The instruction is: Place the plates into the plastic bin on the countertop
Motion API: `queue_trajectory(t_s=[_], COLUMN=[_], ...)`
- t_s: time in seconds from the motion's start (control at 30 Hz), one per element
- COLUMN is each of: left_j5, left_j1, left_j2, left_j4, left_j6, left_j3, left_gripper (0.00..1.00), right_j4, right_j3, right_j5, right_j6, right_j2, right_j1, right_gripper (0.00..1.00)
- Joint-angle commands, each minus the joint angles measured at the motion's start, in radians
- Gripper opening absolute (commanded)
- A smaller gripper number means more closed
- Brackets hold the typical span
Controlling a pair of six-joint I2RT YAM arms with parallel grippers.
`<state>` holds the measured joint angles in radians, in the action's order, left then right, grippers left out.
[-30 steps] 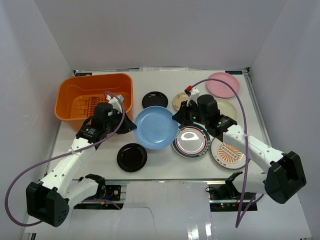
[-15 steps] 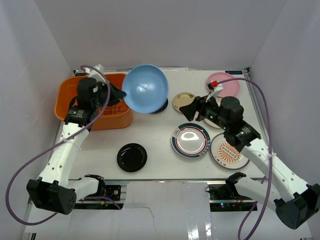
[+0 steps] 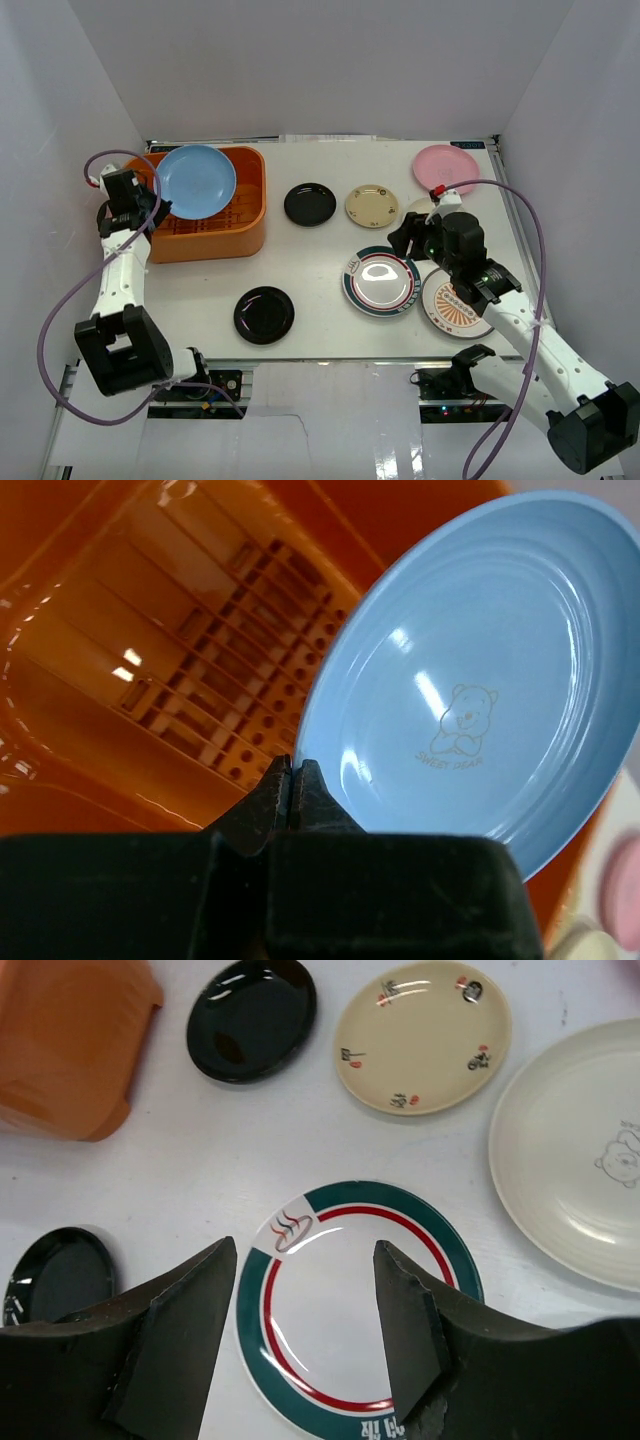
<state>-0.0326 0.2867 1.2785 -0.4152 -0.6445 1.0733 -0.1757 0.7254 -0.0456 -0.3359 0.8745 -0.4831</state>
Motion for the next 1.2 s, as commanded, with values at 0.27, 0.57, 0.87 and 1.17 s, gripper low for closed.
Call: queue_trajectory(t_s=[0.27, 0.57, 0.87, 1.17], left_j5=[0.083, 0.045, -0.154, -0.13], left_j1=[0.002, 0.002, -0.029, -0.349], left_j2=[0.131, 0.157, -0.025, -0.24], left_j4=[0.003, 0.032, 0.122, 0.139], left_j6=[0.06, 0.065, 0.034, 0.094], left_j3=[0.028, 0.007, 0.0, -0.07], left_gripper=[0.1, 0.38, 0.77, 0.9], right_j4=[0.13, 0.196, 0.278, 0.297], right_j3=[-0.04, 0.016, -0.058, -0.004], right_j5=[-0.128, -0.146, -0.192, -0.229], right_j6=[-0.072, -0.107, -0.189, -0.196], right_j2=[0.068, 0.265, 0.342, 0.561], right_j1=[0.089, 0.285, 0.569, 0.626], right_gripper=[0.62, 0.61, 0.66, 0.66])
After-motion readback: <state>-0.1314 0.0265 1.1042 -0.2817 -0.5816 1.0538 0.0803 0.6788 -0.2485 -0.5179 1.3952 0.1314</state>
